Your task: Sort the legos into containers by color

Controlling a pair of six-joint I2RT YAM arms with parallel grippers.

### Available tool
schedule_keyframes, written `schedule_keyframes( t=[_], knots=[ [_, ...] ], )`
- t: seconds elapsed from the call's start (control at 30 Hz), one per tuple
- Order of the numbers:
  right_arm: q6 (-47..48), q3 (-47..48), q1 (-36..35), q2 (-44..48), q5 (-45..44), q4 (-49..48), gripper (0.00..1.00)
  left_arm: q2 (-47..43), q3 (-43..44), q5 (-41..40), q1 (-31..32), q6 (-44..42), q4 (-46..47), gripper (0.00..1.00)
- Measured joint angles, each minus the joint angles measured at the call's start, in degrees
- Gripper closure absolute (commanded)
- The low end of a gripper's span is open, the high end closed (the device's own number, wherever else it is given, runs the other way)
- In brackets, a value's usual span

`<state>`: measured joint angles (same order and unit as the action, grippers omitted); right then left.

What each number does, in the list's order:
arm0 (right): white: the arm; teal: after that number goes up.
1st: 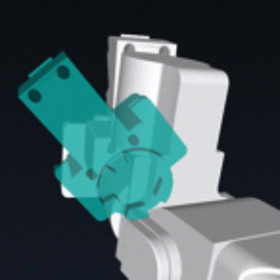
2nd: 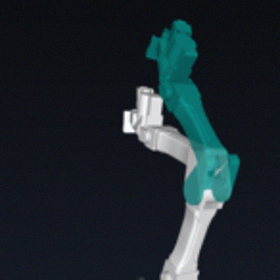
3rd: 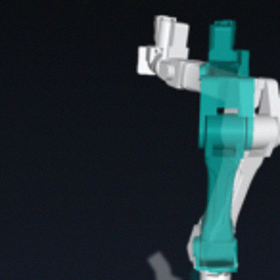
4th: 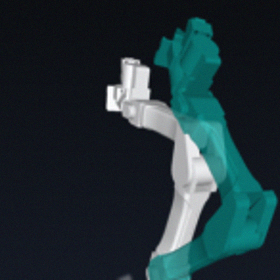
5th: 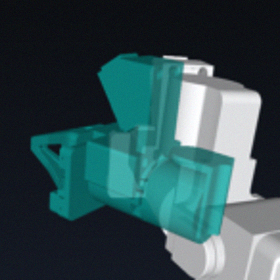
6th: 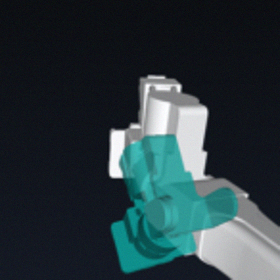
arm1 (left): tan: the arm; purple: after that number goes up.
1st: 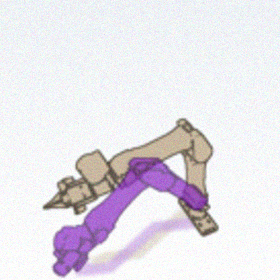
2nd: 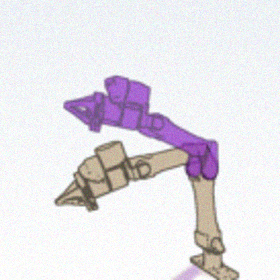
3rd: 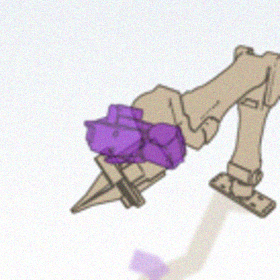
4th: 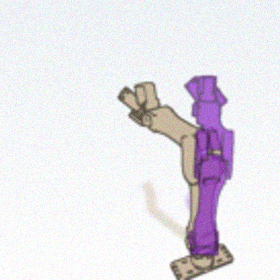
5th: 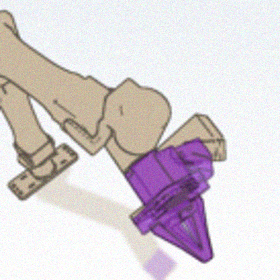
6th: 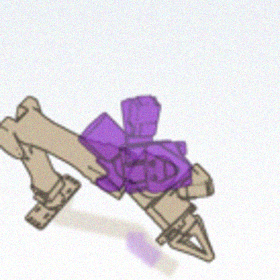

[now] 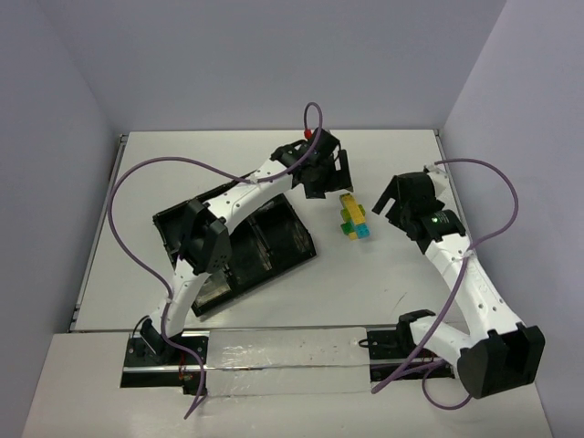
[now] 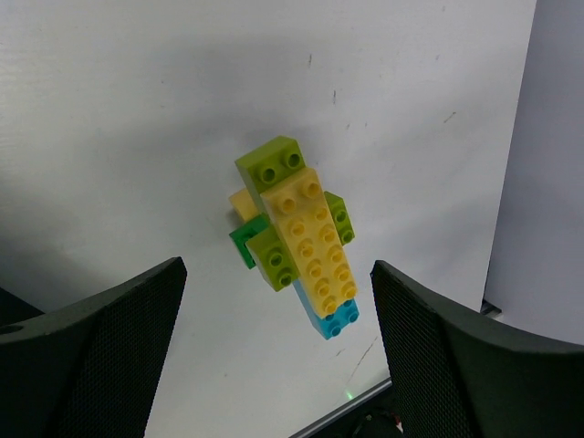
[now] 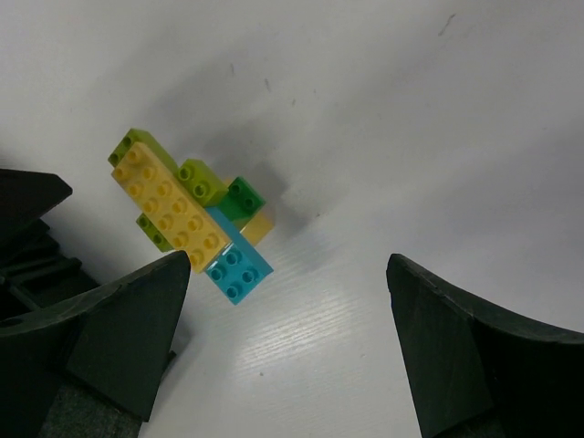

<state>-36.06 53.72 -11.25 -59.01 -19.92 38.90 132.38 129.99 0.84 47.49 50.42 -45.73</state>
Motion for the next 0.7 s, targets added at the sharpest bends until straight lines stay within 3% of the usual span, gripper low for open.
schedule_keyframes(
  t=[0.3,0.7],
  knots=[
    [9.51,-1.12,-0.44,-9.04,18.60,-5.52,0.05,-1.95,-2.38,-1.13,0.02,-1.97,-0.38,0.08],
    [14.05,-1.38,-4.06,-13.61,22.37,-8.90,0.02,-14.04,-3.43,-4.72,-4.76,-7.77,-0.84,0.07]
  ],
)
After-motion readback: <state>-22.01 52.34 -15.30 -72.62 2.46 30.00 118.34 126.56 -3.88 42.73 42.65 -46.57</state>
